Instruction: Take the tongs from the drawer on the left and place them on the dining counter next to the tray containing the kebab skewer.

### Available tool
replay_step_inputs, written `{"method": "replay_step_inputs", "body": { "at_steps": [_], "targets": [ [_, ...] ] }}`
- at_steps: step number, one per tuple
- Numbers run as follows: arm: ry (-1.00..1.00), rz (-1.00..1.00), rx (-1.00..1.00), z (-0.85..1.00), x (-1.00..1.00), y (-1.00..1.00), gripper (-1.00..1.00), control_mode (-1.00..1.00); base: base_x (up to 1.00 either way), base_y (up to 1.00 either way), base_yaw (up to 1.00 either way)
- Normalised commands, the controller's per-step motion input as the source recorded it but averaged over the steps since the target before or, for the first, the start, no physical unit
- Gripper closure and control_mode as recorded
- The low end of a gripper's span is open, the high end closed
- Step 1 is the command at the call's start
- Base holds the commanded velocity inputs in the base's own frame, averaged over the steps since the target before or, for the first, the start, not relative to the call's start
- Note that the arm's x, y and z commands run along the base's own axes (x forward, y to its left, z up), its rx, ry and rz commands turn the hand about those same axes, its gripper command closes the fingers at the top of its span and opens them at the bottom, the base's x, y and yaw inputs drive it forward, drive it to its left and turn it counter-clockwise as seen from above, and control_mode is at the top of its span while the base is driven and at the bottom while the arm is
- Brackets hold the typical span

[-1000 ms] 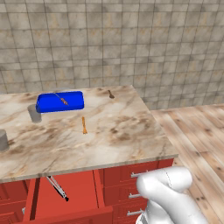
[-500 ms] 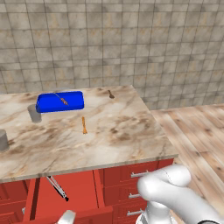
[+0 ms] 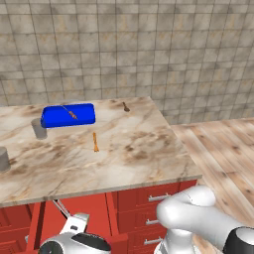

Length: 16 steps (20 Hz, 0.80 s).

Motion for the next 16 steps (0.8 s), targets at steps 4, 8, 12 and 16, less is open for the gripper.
{"method": "replay_step_inputs", "body": {
  "at_steps": [4,8,12,16],
  "targets": [
    [0.47,0.18,0.0,0.0,0.43,-0.01,-1.0,-1.0,0.0,0.0,0.0],
    [0.48,0.2,0.0,-0.07,0.34,0.0,-1.0,-1.0,0.0,0.0,0.0],
    [0.42,0.19,0.0,-0.29,0.2,0.0,-1.0,-1.0,0.0,0.0,0.0],
    [0.37,0.17,0.0,-0.3,0.08,0.01,-1.0,-1.0,0.0,0.0,0.0]
  ]
}}
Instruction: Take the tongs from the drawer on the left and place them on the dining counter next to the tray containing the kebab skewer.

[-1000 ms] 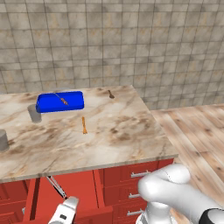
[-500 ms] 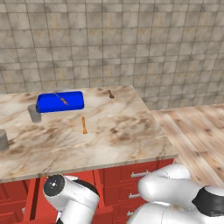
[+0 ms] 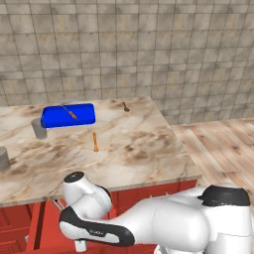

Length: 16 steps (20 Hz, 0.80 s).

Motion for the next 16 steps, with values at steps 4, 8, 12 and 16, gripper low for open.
{"method": "replay_step_inputs", "body": {
  "at_steps": [4,8,12,16],
  "targets": [
    [0.26,0.13,0.0,-0.41,0.0,0.13,-1.0,-1.0,0.0,0.0,0.0],
    [0.21,0.12,0.0,-0.32,0.0,0.17,-1.0,-1.0,0.0,0.0,0.0],
    [0.11,0.08,0.0,-0.19,0.0,0.13,-1.0,-1.0,0.0,0.0,0.0],
    [0.05,0.06,0.0,-0.16,-0.16,0.18,-1.0,-1.0,0.0,0.0,0.0]
  ]
}}
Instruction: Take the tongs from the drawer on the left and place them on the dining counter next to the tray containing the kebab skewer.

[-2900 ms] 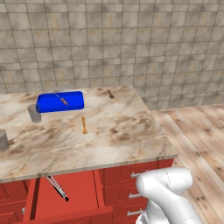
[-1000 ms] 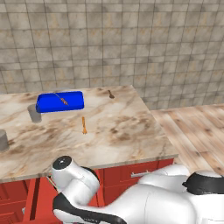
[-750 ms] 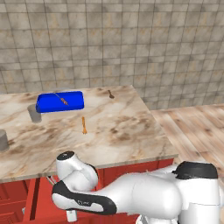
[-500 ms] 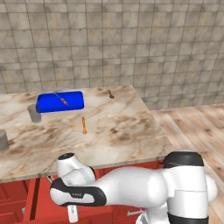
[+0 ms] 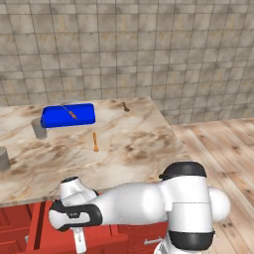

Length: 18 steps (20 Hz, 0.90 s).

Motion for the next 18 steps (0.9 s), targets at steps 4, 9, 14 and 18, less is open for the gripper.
{"method": "replay_step_inputs", "body": {
  "at_steps": [4,9,14,18],
  "targets": [
    [0.01,0.04,-0.01,-0.18,-0.6,0.28,-1.0,-1.0,0.0,0.0,0.0],
    [0.02,0.01,0.0,-0.17,-0.78,0.2,-1.0,-1.0,0.0,0.0,0.0],
    [0.06,0.0,0.0,-0.14,-0.86,0.13,-1.0,-1.0,0.0,0.0,0.0],
    [0.09,0.0,0.0,-0.19,-0.96,0.1,-1.0,-1.0,0.0,0.0,0.0]
  ]
}}
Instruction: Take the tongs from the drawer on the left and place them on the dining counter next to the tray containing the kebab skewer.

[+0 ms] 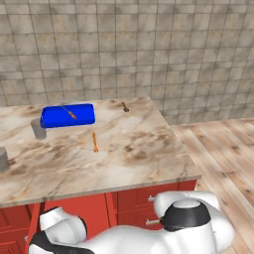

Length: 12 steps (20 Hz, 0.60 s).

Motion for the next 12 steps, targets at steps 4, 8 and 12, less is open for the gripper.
{"method": "replay_step_inputs", "body": {
  "at_steps": [4,8,12],
  "targets": [
    [0.09,0.0,0.0,-0.22,-0.96,0.07,-1.0,-1.0,0.0,0.0,0.0],
    [0.07,0.0,0.0,-0.14,-0.8,0.03,-1.0,-1.0,0.0,0.0,0.0],
    [0.0,0.0,0.0,0.01,-0.19,-0.02,-1.0,-1.0,0.0,0.0,0.0]
  ]
}}
